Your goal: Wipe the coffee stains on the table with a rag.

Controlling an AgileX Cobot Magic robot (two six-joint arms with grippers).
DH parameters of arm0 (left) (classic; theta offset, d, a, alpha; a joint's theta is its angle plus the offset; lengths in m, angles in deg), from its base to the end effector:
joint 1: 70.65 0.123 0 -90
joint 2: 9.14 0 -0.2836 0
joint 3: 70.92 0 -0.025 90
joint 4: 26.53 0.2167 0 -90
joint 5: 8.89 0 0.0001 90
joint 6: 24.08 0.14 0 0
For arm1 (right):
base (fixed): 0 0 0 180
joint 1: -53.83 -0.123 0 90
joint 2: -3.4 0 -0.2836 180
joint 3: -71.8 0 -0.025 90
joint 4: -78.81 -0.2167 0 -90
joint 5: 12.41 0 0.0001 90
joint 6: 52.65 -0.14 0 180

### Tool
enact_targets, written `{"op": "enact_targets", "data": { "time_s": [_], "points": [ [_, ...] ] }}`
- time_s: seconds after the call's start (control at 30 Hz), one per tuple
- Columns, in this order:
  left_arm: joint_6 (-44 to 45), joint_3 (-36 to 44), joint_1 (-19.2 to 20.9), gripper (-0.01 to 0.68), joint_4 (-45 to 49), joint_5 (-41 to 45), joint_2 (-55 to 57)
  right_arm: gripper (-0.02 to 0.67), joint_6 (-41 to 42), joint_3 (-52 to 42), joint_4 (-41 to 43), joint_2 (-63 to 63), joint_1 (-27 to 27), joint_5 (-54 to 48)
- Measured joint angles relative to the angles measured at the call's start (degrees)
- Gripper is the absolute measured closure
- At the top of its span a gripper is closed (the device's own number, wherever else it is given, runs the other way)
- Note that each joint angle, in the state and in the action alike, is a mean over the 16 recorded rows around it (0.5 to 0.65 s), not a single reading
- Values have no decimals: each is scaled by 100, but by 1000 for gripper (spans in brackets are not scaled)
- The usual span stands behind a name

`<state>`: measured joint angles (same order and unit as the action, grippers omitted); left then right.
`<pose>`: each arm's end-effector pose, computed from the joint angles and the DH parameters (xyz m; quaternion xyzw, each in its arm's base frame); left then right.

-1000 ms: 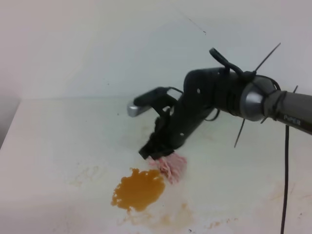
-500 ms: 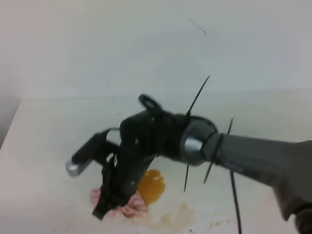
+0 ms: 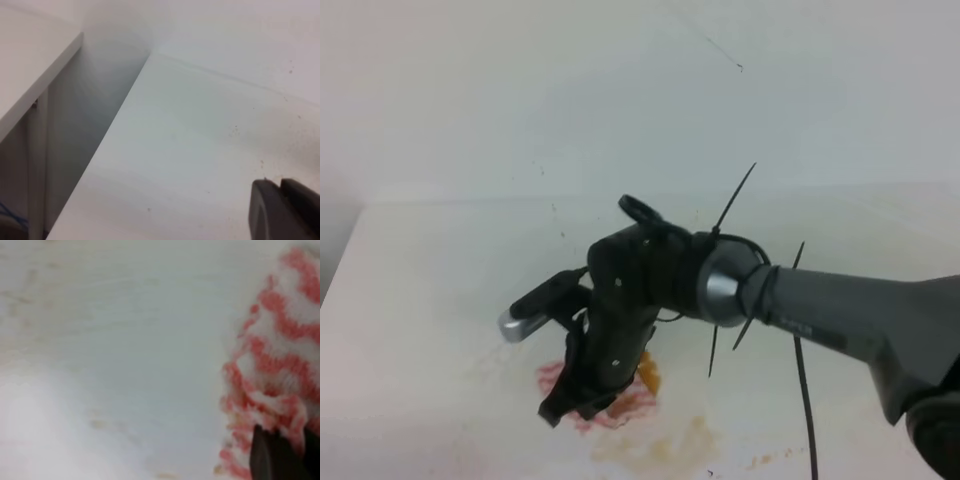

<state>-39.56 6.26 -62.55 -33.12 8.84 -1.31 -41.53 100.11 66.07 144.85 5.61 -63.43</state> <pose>0.0693 0.0049 0.1747 -0.1905 0.7569 -0.0879 0.6189 0.2953 0.3665 0.1053 -0.4375 0.8836 0.1337 0.0996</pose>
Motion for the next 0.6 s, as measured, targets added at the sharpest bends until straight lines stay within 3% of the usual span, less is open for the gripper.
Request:
{"op": "enact_targets", "data": {
  "time_s": [0.6],
  "points": [
    [0,0,0,676,0,0,0,624,-28,-26,368,-203,504,-42]
  ]
}}
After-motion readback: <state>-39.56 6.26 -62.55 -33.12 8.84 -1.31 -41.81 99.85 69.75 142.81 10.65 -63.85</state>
